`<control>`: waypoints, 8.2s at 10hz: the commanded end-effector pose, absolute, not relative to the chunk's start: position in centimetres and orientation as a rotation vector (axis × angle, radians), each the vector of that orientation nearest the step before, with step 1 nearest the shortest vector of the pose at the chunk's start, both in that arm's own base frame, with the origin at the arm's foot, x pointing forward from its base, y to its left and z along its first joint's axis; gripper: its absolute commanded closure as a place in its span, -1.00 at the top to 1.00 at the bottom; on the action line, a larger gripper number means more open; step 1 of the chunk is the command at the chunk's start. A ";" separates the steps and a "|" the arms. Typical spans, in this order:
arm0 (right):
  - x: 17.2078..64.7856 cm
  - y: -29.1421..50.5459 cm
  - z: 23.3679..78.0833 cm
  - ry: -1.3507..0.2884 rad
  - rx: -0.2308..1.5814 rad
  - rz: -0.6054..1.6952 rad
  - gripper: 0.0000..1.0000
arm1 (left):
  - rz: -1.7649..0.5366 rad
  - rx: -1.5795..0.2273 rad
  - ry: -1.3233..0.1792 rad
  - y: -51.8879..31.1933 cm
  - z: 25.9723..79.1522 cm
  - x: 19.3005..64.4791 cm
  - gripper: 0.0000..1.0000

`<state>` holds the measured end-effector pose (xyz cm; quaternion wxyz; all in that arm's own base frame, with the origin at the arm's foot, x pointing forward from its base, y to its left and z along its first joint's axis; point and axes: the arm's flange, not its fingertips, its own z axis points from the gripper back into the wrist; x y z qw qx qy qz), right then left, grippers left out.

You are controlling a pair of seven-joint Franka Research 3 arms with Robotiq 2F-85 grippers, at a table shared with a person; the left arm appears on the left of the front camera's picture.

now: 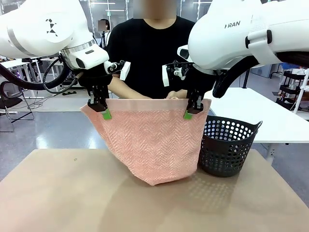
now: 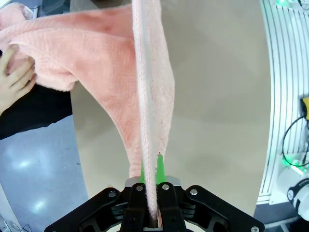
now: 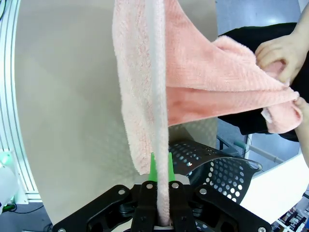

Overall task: Fold the towel.
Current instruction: Release the end of the 100 cm Hotel Towel you were holding and grab the top end of the folded side.

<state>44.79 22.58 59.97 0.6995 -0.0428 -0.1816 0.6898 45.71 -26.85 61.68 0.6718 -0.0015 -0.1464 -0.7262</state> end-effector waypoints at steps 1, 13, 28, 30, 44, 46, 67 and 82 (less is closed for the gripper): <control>44.7 22.5 60.0 -0.402 -0.096 1.541 -1.00 | -1.648 -0.002 -0.326 -26.7 61.7 45.7 -1.00; 44.7 22.5 60.0 -0.402 -0.096 1.541 -1.00 | -1.648 -0.002 -0.326 -26.7 61.7 45.7 -1.00; 44.7 22.5 60.0 -0.402 -0.096 1.541 -1.00 | -1.648 -0.002 -0.326 -26.7 61.7 45.7 -1.00; 44.7 22.5 60.0 -0.402 -0.096 1.541 -1.00 | -1.648 -0.002 -0.326 -26.7 61.7 45.7 -1.00; 44.8 22.6 60.0 -0.404 -0.095 1.537 -0.83 | -1.637 -0.003 -0.330 -26.9 61.7 45.7 -0.41; 44.6 22.3 60.7 -0.445 -0.127 1.528 -0.20 | -1.623 0.077 -0.364 -26.5 62.7 45.2 -0.18; 45.0 22.9 63.7 -0.546 -0.233 1.610 -0.19 | -1.606 0.091 -0.509 -26.9 64.0 47.2 -0.17; 44.9 23.3 63.5 -0.530 -0.224 1.592 -0.95 | -1.581 0.057 -0.486 -26.6 63.3 46.8 -0.99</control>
